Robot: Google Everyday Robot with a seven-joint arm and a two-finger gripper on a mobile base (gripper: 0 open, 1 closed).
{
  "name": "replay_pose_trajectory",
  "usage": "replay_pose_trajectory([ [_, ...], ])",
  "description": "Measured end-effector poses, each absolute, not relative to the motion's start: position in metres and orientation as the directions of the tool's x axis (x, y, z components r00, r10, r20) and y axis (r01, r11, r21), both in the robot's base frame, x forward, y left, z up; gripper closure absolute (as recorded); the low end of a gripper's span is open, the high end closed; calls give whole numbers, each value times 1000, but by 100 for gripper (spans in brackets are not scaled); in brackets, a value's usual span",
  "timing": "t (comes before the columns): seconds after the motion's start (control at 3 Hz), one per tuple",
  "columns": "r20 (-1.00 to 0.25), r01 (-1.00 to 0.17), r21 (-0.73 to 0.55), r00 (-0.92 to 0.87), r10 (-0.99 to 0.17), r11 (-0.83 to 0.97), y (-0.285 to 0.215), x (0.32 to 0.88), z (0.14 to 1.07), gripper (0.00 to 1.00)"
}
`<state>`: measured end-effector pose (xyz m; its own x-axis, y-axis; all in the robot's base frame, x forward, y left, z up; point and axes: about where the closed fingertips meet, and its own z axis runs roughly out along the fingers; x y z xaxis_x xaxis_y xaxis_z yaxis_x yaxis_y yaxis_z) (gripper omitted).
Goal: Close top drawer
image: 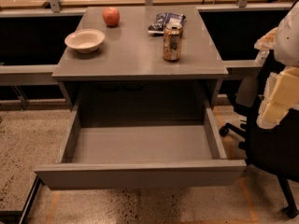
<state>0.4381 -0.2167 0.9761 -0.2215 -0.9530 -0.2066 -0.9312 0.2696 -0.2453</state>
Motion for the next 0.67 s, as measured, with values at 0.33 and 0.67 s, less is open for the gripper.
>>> replay_pose_trajectory([
  [0.33,-207,-931,-245,-222,-953,270,-217,438,976,0],
  [0.67,-211,-929,-252,-222,-952,272,-216,438,977,16],
])
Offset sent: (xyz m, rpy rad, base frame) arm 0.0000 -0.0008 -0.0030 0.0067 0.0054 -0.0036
